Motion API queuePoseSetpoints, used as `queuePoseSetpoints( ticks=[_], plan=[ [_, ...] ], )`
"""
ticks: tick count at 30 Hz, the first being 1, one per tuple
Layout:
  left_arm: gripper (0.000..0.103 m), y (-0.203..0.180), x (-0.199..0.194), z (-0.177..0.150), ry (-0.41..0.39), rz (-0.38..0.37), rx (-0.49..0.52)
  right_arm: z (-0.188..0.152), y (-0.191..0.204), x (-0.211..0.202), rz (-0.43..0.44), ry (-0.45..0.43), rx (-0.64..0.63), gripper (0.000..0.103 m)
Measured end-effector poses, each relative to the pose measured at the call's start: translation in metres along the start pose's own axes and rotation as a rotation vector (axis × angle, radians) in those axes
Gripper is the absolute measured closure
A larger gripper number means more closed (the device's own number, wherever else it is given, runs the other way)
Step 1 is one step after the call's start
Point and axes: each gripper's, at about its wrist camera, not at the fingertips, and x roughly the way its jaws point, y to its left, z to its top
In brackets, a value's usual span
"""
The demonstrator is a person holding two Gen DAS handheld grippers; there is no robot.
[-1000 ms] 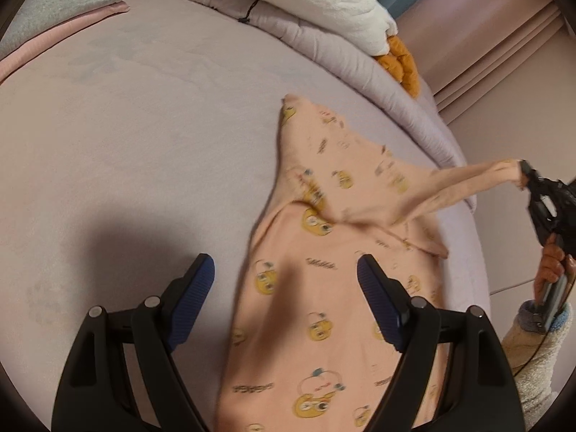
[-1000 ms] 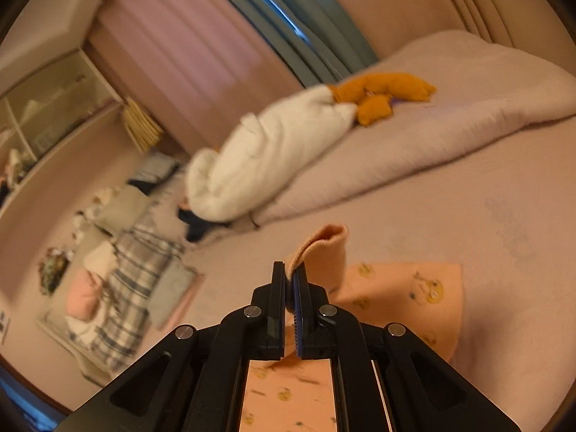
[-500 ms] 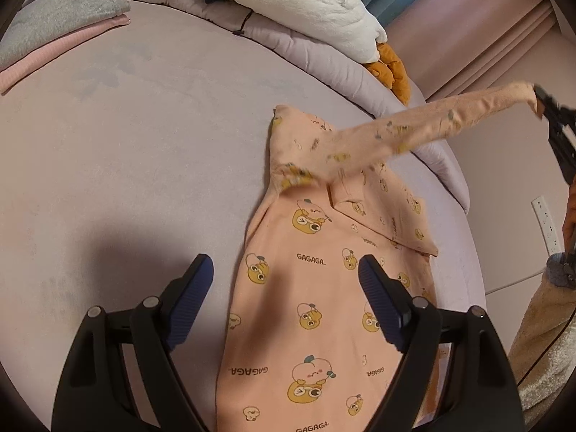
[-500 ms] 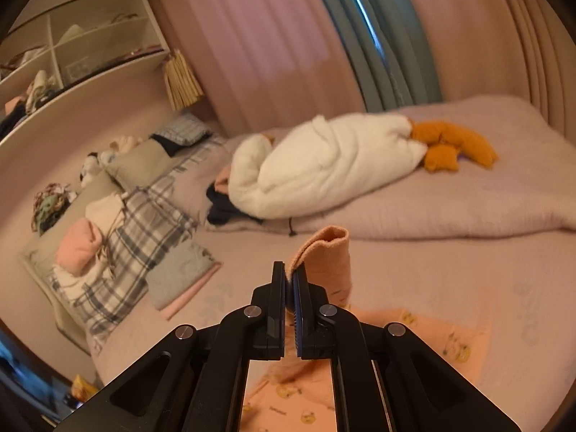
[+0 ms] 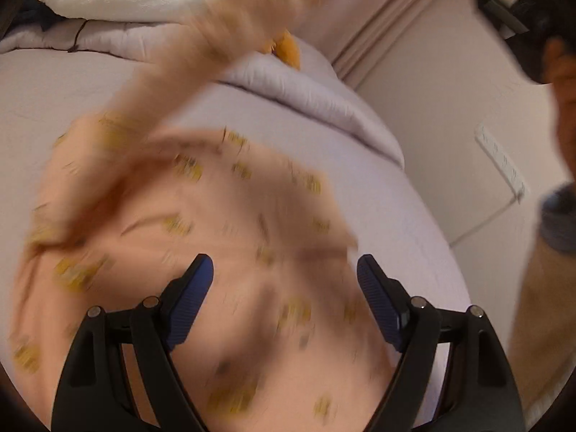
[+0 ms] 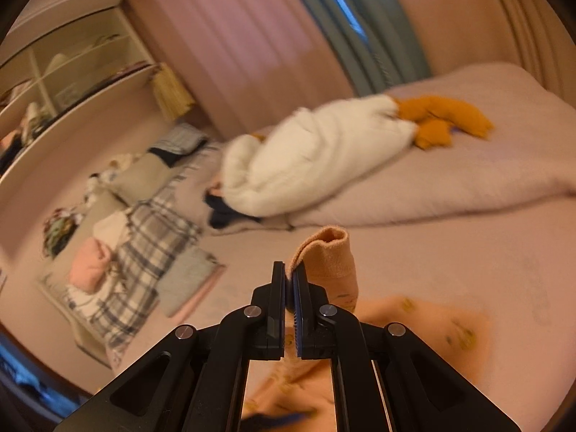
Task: Fold small clothes
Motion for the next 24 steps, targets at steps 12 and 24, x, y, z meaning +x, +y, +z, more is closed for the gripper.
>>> queuePoseSetpoints(
  ticks=[12, 24],
  plan=[
    [0.039, 0.074, 0.039, 0.041, -0.077, 0.167, -0.222, 0.011, 0.024, 0.016, 0.119, -0.026, -0.020, 0.098],
    [0.021, 0.058, -0.024, 0.026, -0.175, 0.298, -0.111, 0.004, 0.021, 0.023, 0.118, -0.010, 0.003, 0.098]
  ],
)
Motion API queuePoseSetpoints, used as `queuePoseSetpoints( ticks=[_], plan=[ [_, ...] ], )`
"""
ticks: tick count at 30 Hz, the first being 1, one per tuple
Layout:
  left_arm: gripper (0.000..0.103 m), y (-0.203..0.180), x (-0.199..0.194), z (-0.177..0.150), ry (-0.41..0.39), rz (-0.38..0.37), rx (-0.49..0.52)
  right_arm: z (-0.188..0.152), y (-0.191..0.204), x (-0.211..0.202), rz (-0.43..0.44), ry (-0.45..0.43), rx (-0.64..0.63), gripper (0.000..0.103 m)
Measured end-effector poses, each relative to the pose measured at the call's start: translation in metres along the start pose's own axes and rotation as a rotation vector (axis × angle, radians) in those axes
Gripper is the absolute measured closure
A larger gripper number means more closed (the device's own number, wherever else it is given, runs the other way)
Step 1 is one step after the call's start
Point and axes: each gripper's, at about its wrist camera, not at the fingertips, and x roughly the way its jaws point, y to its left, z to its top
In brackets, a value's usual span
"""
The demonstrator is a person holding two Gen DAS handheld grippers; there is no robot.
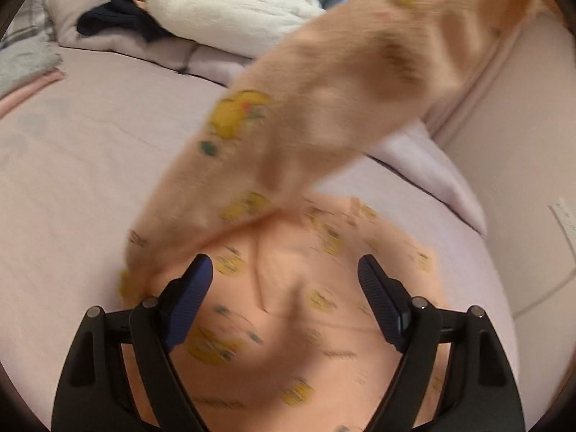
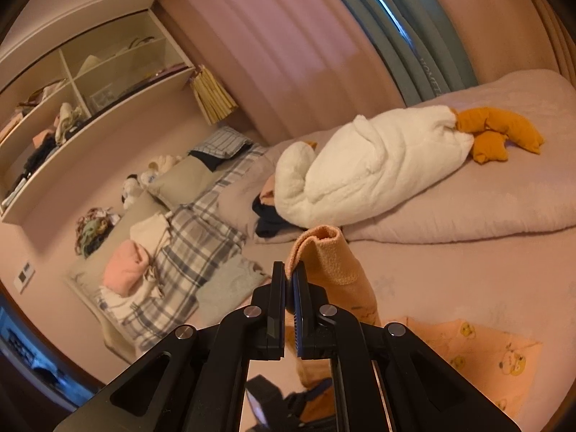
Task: Fold small clothes
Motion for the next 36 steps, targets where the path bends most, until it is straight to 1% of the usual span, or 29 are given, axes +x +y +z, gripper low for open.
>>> queuePoseSetpoints(
  ticks=[2, 3, 4, 6, 8, 10, 12, 14, 15, 17, 19, 20, 21, 22, 23, 24, 26, 29, 31, 33, 36],
  plan=[
    [0.020, -0.017, 0.002, -0.006, 0.013, -0.064, 0.036, 0.000, -0.001, 0.000, -0.002, -0.001, 0.002, 0.098],
    [0.020, -0.030, 0.009, -0.010, 0.030, -0.090, 0.072, 0.000, -0.001, 0.000, 0.001, -0.001, 0.003, 0.098],
    [0.020, -0.040, 0.016, -0.013, 0.041, -0.088, 0.104, 0.001, -0.001, 0.000, 0.004, -0.003, 0.007, 0.098],
    [0.020, -0.059, 0.044, -0.013, 0.072, -0.070, 0.153, 0.000, 0.000, 0.000, 0.013, -0.006, 0.010, 0.098],
    [0.020, -0.068, 0.067, -0.009, 0.099, -0.057, 0.163, -0.001, -0.001, 0.001, 0.011, -0.004, 0.006, 0.098],
    [0.021, -0.062, 0.095, 0.003, 0.162, -0.049, 0.159, 0.000, -0.003, 0.000, 0.017, -0.008, 0.012, 0.098],
    [0.022, -0.060, 0.110, 0.009, 0.187, 0.000, 0.183, 0.001, -0.006, 0.000, 0.019, -0.014, 0.021, 0.098],
    [0.023, -0.050, 0.104, 0.016, 0.166, 0.068, 0.177, 0.000, -0.010, 0.000, 0.022, -0.017, 0.031, 0.098],
    [0.023, -0.040, 0.096, 0.017, 0.155, 0.107, 0.156, 0.000, -0.011, 0.000, 0.026, -0.016, 0.035, 0.098],
    [0.023, -0.027, 0.080, 0.016, 0.134, 0.137, 0.141, -0.002, -0.011, 0.001, 0.030, -0.015, 0.033, 0.098],
    [0.022, -0.020, 0.056, 0.014, 0.072, 0.234, 0.211, -0.003, -0.011, 0.003, 0.035, -0.015, 0.033, 0.098],
    [0.021, -0.016, 0.045, 0.013, 0.044, 0.277, 0.235, -0.004, -0.011, 0.004, 0.042, -0.014, 0.037, 0.098],
    [0.020, -0.009, 0.035, 0.012, 0.028, 0.298, 0.243, -0.004, -0.010, 0.006, 0.048, -0.013, 0.040, 0.098],
    [0.020, -0.002, 0.029, 0.012, 0.027, 0.315, 0.244, -0.005, -0.011, 0.006, 0.050, -0.013, 0.040, 0.098],
    [0.020, 0.006, 0.026, 0.012, 0.029, 0.356, 0.243, -0.006, -0.012, 0.007, 0.050, -0.014, 0.042, 0.098],
    [0.020, 0.015, 0.021, 0.013, 0.042, 0.380, 0.228, -0.007, -0.012, 0.009, 0.048, -0.010, 0.051, 0.098],
    [0.020, 0.032, 0.006, 0.008, 0.057, 0.339, 0.178, -0.009, -0.015, 0.009, 0.046, -0.005, 0.056, 0.098],
    [0.020, 0.041, -0.012, 0.001, 0.045, 0.336, 0.156, -0.012, -0.019, 0.005, 0.027, -0.001, 0.055, 0.098],
    [0.020, 0.048, -0.025, -0.005, 0.056, 0.326, 0.133, -0.014, -0.027, 0.001, 0.010, 0.001, 0.057, 0.098],
    [0.020, 0.056, -0.036, -0.009, 0.070, 0.322, 0.114, -0.019, -0.041, -0.002, -0.021, 0.022, 0.067, 0.098],
    [0.020, 0.060, -0.044, -0.011, 0.059, 0.327, 0.110, -0.032, -0.069, -0.004, -0.073, 0.063, 0.092, 0.098]
  ],
)
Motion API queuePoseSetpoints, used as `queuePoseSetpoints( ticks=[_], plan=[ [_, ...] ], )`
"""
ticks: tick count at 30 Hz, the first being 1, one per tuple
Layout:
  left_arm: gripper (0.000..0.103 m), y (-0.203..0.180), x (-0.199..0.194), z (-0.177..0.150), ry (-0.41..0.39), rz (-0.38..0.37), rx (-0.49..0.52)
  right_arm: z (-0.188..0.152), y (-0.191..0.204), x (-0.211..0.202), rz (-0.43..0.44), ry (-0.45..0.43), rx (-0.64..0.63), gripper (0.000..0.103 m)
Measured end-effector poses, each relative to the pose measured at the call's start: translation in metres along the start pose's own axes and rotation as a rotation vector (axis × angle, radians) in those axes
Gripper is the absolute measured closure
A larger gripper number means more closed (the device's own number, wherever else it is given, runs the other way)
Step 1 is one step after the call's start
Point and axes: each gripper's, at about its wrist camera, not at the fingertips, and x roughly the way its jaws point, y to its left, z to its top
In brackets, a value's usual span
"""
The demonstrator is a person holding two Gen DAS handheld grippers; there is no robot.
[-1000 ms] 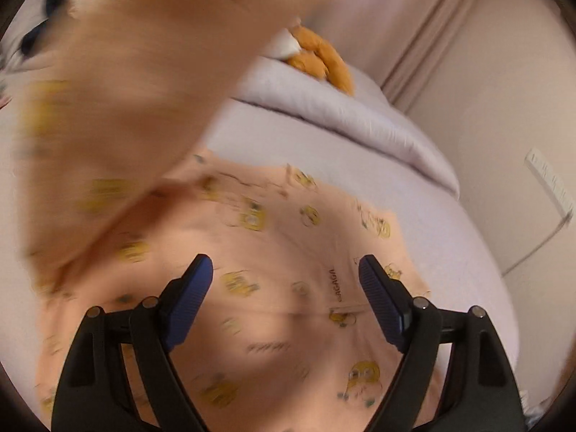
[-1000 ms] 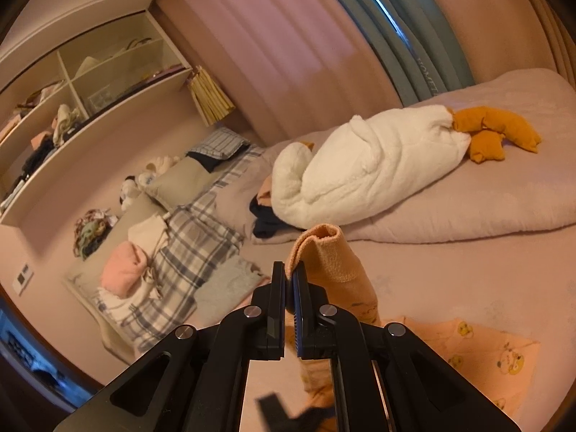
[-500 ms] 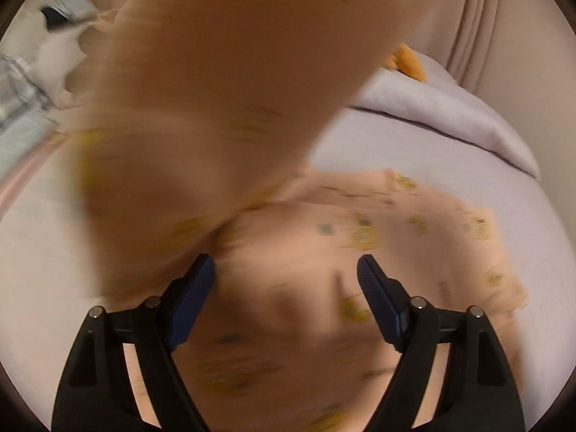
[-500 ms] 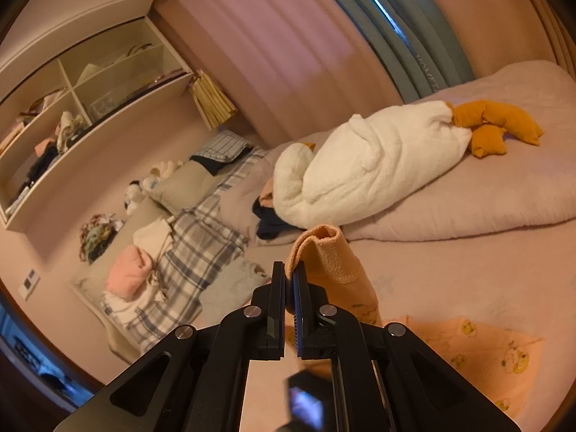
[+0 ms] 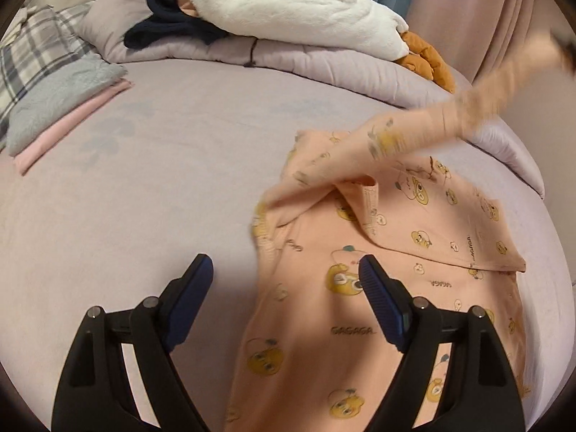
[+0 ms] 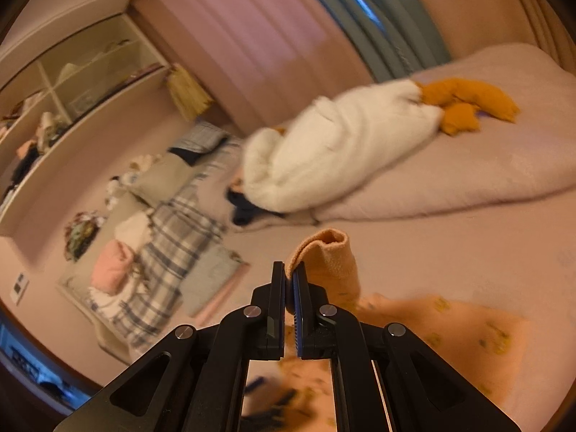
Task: Fold small clothes
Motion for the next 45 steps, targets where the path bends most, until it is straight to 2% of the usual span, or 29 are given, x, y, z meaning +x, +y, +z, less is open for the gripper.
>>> queuePoseSetpoints(
  ticks=[3, 7, 9, 13, 14, 16, 18, 20, 23, 26, 30, 32, 35, 39, 42, 45],
  plan=[
    [0.020, 0.000, -0.001, 0.000, -0.002, -0.002, 0.004, -0.014, -0.033, -0.004, -0.014, 0.030, 0.064, 0.098],
    [0.020, 0.007, -0.002, 0.003, 0.006, -0.013, -0.010, -0.038, -0.090, -0.024, 0.084, 0.030, 0.223, 0.098],
    [0.020, 0.007, -0.001, 0.005, 0.003, -0.008, -0.003, -0.052, -0.119, -0.028, 0.091, 0.042, 0.293, 0.098],
    [0.020, 0.002, -0.001, 0.006, 0.007, -0.013, -0.011, -0.081, -0.157, -0.017, -0.027, 0.109, 0.366, 0.098],
    [0.020, -0.002, -0.002, 0.007, 0.010, -0.034, -0.013, -0.090, -0.166, -0.010, -0.041, 0.137, 0.398, 0.098],
    [0.020, -0.013, -0.005, 0.009, 0.022, -0.127, 0.000, -0.098, -0.170, -0.002, -0.048, 0.155, 0.418, 0.098],
    [0.020, -0.035, -0.006, 0.008, 0.044, -0.253, 0.046, -0.099, -0.164, 0.004, -0.022, 0.148, 0.424, 0.098],
    [0.020, -0.055, 0.001, 0.004, 0.072, -0.334, 0.083, -0.091, -0.152, 0.009, 0.006, 0.138, 0.409, 0.098],
    [0.020, -0.074, 0.019, 0.001, 0.115, -0.392, 0.103, -0.079, -0.136, 0.010, -0.022, 0.125, 0.372, 0.098],
    [0.020, -0.085, 0.045, -0.002, 0.182, -0.457, 0.079, -0.077, -0.132, 0.005, -0.019, 0.103, 0.363, 0.098],
    [0.020, -0.090, 0.057, 0.005, 0.170, -0.520, 0.041, -0.075, -0.130, -0.005, 0.012, 0.068, 0.344, 0.098],
    [0.020, -0.093, 0.063, 0.010, 0.151, -0.524, 0.045, -0.073, -0.128, -0.011, 0.042, 0.043, 0.342, 0.098],
    [0.020, -0.090, 0.077, 0.019, 0.141, -0.500, -0.011, -0.071, -0.124, -0.017, 0.063, 0.014, 0.335, 0.098],
    [0.022, -0.081, 0.079, 0.024, 0.083, -0.364, -0.029, -0.071, -0.122, -0.020, 0.061, 0.003, 0.324, 0.098],
    [0.022, -0.080, 0.062, 0.020, 0.019, -0.268, 0.015, -0.072, -0.126, -0.022, 0.042, -0.010, 0.329, 0.098],
    [0.019, -0.067, 0.051, 0.021, -0.045, -0.168, 0.017, -0.080, -0.140, -0.022, -0.011, -0.004, 0.346, 0.098]
  ],
)
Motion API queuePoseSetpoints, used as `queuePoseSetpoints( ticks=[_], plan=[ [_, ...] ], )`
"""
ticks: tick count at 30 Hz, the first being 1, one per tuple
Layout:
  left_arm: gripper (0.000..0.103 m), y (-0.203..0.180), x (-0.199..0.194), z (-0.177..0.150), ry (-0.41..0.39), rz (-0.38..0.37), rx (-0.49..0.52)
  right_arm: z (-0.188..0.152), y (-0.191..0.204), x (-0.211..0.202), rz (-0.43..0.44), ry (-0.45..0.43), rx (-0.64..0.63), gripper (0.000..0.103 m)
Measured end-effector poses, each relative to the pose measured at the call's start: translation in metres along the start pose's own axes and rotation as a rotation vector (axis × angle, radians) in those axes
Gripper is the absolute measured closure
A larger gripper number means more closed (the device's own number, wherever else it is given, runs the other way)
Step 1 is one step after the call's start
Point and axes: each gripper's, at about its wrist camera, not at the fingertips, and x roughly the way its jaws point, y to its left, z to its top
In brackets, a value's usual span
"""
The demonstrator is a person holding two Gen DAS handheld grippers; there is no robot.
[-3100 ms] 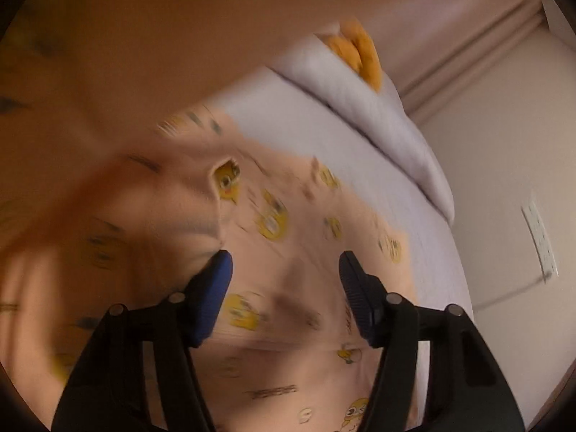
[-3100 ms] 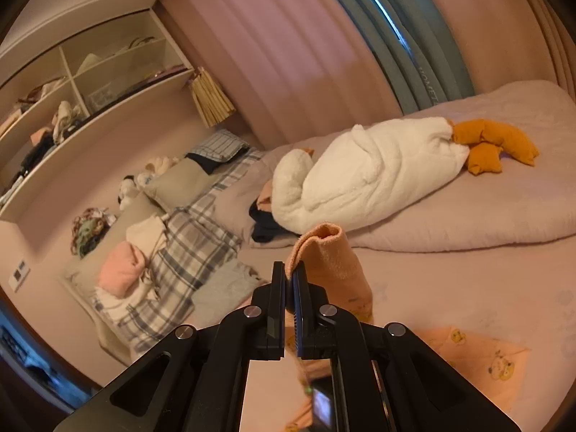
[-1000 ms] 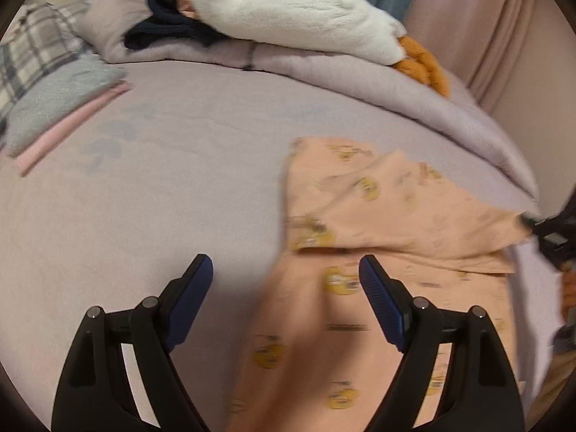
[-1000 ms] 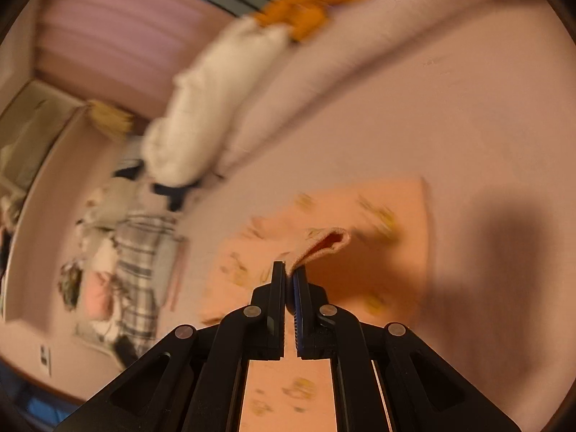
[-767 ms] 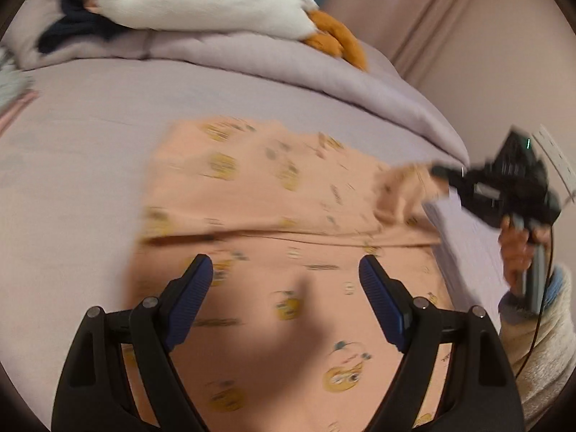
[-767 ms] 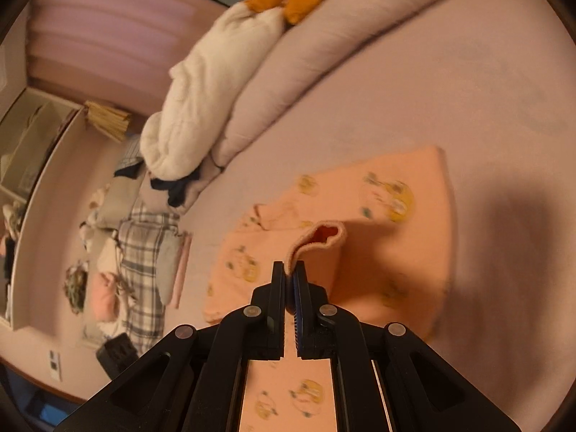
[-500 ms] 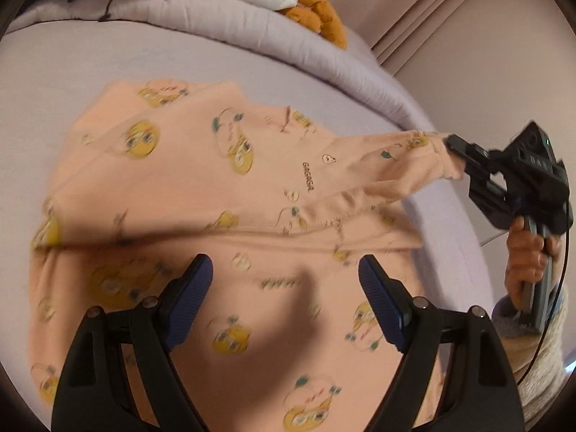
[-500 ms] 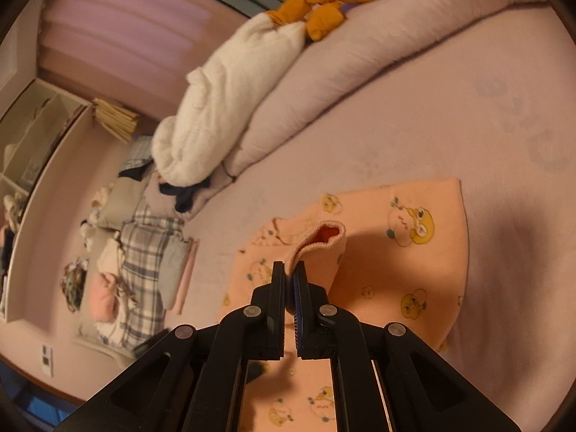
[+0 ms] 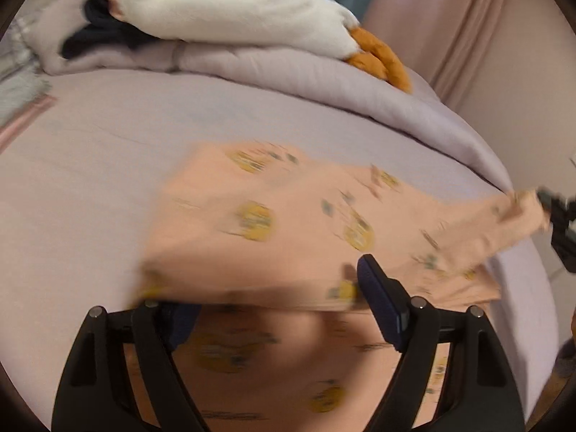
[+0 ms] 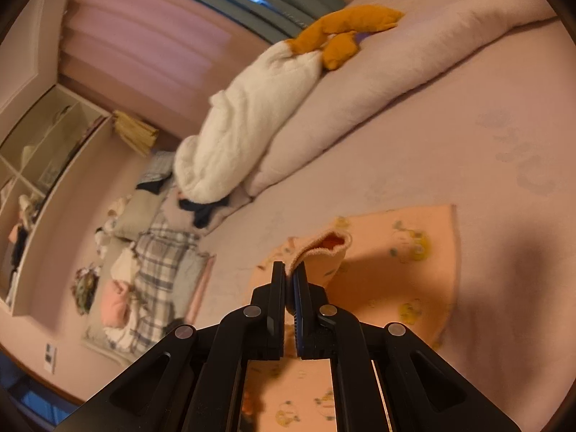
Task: Fold small clothes
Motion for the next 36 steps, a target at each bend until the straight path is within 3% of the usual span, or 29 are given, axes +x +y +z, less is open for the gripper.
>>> queuePoseSetpoints(
  ticks=[3, 5, 10, 15, 21, 24, 26, 29, 32, 33, 35, 36],
  plan=[
    [0.019, 0.027, 0.006, 0.000, 0.031, 0.028, -0.078, -0.009, -0.030, 0.010, -0.058, 0.064, 0.062, 0.098],
    [0.021, 0.040, 0.013, 0.000, 0.061, -0.001, -0.119, -0.017, -0.051, 0.019, -0.095, 0.114, 0.089, 0.098],
    [0.022, 0.037, 0.010, -0.003, 0.070, -0.002, -0.096, -0.039, -0.080, 0.034, -0.130, 0.209, 0.128, 0.098],
    [0.021, 0.040, -0.007, -0.010, 0.143, -0.031, -0.050, -0.036, -0.081, 0.028, -0.130, 0.190, 0.144, 0.098],
    [0.020, 0.067, -0.058, -0.026, 0.154, -0.059, -0.010, -0.036, -0.046, -0.003, -0.326, 0.100, -0.036, 0.097],
    [0.020, 0.071, -0.065, -0.010, 0.119, -0.089, -0.019, -0.041, -0.023, -0.002, -0.283, 0.088, -0.128, 0.097],
    [0.020, 0.064, -0.062, 0.006, 0.096, -0.128, -0.019, -0.044, -0.008, 0.008, -0.258, 0.106, -0.184, 0.097],
    [0.020, 0.047, -0.035, 0.035, 0.105, -0.254, -0.032, -0.049, 0.005, 0.036, -0.265, 0.149, -0.254, 0.097],
    [0.020, 0.042, 0.009, 0.059, 0.182, -0.389, -0.160, -0.053, 0.006, 0.058, -0.285, 0.194, -0.287, 0.097],
    [0.021, 0.042, 0.029, 0.063, 0.241, -0.438, -0.212, -0.054, 0.004, 0.067, -0.299, 0.213, -0.298, 0.097],
    [0.021, 0.043, 0.053, 0.064, 0.299, -0.445, -0.267, -0.059, 0.002, 0.075, -0.362, 0.257, -0.314, 0.097],
    [0.023, 0.043, 0.062, 0.064, 0.307, -0.397, -0.250, -0.063, -0.002, 0.078, -0.402, 0.286, -0.319, 0.097]
  ],
)
